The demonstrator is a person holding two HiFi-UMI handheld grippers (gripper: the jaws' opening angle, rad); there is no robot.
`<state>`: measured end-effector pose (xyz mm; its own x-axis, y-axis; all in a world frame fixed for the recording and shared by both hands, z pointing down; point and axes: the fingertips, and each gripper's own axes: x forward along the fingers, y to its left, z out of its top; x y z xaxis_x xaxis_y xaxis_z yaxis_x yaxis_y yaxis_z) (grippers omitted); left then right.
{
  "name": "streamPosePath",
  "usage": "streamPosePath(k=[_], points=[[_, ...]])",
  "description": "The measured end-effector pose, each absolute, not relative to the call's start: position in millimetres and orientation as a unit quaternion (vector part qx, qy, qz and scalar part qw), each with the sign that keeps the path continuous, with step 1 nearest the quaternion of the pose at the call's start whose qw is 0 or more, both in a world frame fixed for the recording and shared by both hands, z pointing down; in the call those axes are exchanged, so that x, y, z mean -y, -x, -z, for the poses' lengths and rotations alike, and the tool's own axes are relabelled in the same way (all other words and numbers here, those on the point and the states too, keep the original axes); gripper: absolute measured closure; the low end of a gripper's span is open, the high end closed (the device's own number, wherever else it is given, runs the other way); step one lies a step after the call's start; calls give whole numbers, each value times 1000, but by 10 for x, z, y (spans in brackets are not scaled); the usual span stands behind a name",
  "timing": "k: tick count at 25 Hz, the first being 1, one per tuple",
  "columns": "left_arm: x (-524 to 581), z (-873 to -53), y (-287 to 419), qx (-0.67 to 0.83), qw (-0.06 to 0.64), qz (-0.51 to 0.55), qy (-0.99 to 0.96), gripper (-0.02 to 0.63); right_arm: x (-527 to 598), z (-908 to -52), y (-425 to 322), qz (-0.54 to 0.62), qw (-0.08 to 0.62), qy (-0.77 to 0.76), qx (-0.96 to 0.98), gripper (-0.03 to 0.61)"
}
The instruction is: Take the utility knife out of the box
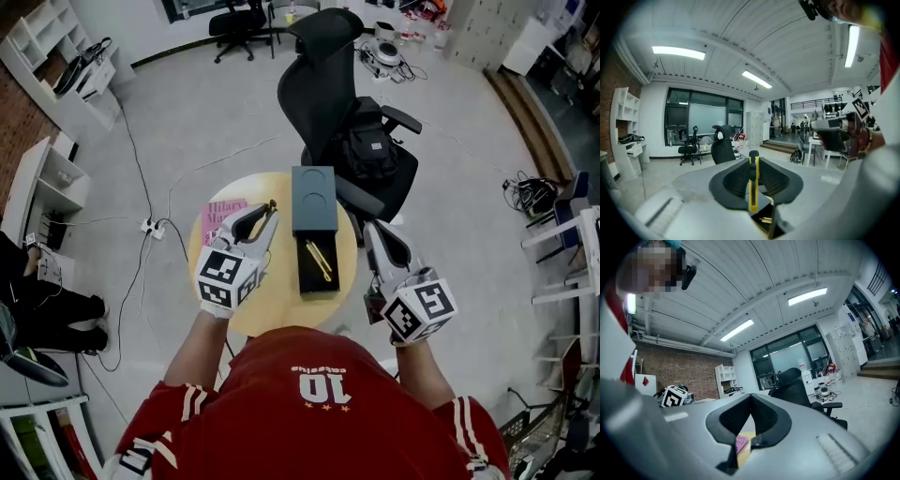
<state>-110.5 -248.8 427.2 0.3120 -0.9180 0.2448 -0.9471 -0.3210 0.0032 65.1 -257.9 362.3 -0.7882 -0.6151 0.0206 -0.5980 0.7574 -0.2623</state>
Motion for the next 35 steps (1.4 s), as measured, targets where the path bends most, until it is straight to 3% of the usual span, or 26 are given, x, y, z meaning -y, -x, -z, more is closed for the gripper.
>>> streamPosePath(k=[8, 19, 35], points=[[2218, -3537, 1258, 581, 23, -24, -814, 541, 2562, -3507, -470, 111, 31, 314, -942, 580], [2083, -3392, 1251, 564, 25, 10, -825, 541, 2493, -3521, -217, 86, 14, 292, -952, 577], [2056, -3524, 1354, 554, 53, 21, -830, 541, 2425, -3600, -75, 79, 9, 291, -954, 476]])
